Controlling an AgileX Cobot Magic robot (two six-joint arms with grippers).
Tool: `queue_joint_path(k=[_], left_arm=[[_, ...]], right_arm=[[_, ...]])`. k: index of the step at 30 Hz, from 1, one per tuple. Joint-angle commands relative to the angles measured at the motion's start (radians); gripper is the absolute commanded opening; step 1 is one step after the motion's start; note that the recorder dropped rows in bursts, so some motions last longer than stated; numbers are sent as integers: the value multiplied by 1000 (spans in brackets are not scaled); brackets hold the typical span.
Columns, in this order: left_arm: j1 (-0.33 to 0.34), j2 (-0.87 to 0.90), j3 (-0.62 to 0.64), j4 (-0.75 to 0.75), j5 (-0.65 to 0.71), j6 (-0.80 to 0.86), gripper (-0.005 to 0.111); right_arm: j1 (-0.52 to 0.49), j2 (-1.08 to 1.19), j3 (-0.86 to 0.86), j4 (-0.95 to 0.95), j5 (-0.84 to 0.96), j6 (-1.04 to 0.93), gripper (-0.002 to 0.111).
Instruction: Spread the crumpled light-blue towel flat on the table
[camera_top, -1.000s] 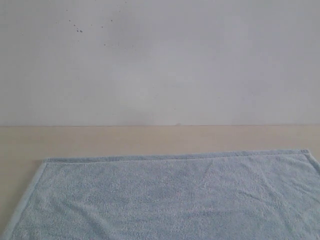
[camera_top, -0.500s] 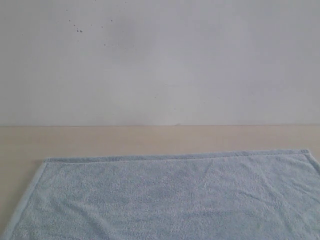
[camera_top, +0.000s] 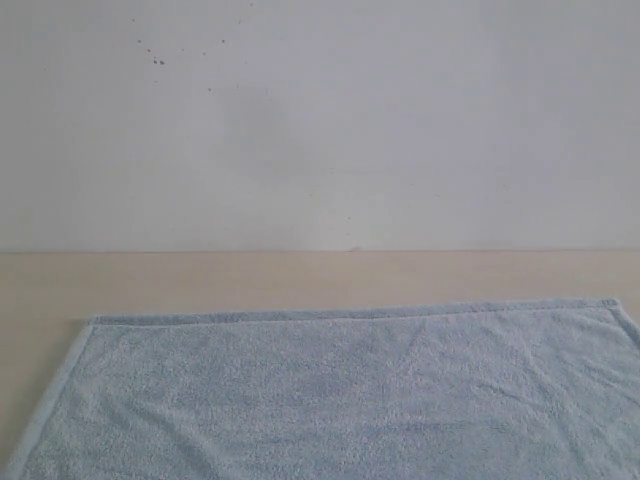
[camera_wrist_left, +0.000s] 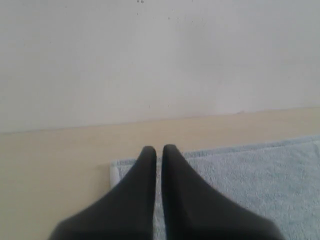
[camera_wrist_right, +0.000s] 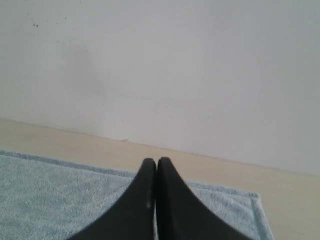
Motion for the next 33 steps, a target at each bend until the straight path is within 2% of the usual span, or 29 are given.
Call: queue_joint_path(k=[1, 5, 10, 18, 20, 23, 24, 26, 29, 33], left_arm=[[-3, 7, 37, -8, 48, -6, 4], [-3, 7, 74, -6, 95, -8, 4], [-3, -28, 88, -10, 86, -36, 4], [-3, -241, 88, -5, 135, -36, 4], [-1, -309, 88, 43, 135, -36, 4], [10, -311, 88, 158, 176, -59, 4], [16, -311, 88, 217, 249, -59, 4], [15, -311, 88, 220, 322, -66, 4], [15, -311, 88, 220, 279, -66, 4], [15, -311, 88, 220, 268, -66, 4]], right_arm=[[1, 5, 58, -14, -39, 23, 0], [1, 5, 108, -115, -27, 6, 0], [1, 5, 134, -117, -24, 6, 0], [1, 5, 134, -155, -12, 6, 0], [1, 5, 134, -162, -12, 6, 0], [1, 5, 138, -162, -12, 6, 0], [1, 5, 161, -162, -42, 6, 0], [1, 5, 193, -162, -77, 33, 0], [1, 5, 193, -162, 16, 44, 0], [1, 5, 193, -162, -23, 40, 0]])
